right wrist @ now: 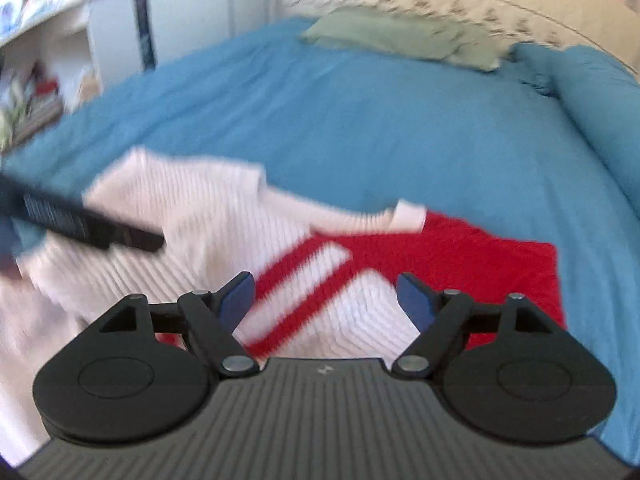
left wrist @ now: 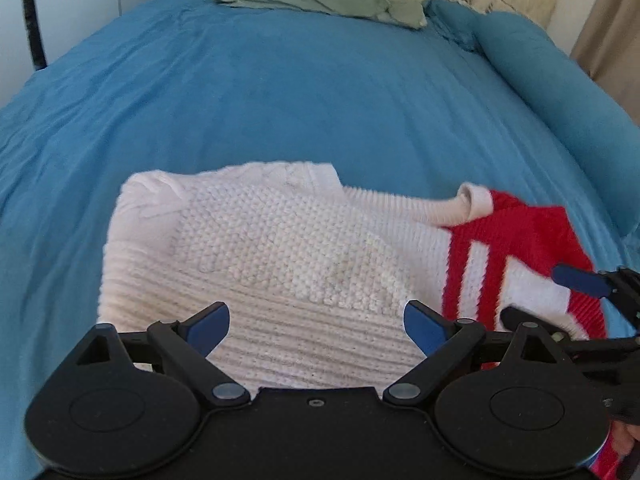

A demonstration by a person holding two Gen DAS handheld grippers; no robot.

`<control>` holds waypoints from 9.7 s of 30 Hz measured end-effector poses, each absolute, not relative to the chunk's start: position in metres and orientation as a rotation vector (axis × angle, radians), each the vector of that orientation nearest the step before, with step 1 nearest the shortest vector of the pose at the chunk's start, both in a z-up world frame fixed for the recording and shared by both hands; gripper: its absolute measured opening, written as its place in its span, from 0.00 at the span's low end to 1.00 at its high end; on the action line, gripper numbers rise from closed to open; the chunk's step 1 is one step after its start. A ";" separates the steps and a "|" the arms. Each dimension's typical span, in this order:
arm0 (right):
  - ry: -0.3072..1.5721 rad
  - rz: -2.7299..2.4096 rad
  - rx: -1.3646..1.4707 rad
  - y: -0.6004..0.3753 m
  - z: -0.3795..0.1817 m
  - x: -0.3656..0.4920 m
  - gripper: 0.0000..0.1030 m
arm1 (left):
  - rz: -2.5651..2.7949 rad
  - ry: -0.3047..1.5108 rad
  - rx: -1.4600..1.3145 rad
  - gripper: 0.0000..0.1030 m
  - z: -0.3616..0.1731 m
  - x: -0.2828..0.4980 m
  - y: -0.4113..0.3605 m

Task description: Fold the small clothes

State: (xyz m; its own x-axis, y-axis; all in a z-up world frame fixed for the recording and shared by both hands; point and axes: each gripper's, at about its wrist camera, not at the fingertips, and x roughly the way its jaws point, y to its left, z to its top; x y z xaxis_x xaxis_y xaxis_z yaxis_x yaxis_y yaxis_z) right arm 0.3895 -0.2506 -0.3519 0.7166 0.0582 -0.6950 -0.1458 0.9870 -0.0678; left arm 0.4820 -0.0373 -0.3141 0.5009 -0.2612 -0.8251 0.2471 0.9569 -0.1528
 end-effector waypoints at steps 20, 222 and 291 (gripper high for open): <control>0.807 -0.028 -0.109 -0.299 -0.389 0.333 0.89 | -0.292 1.056 0.031 1.00 -0.348 0.431 -0.023; 0.505 -0.100 0.890 -0.399 -0.326 0.299 0.40 | -0.308 0.954 0.036 1.00 -0.263 0.460 -0.098; 0.901 0.459 0.008 -0.223 -0.314 0.406 1.00 | -0.334 1.051 0.246 1.00 -0.289 0.417 0.015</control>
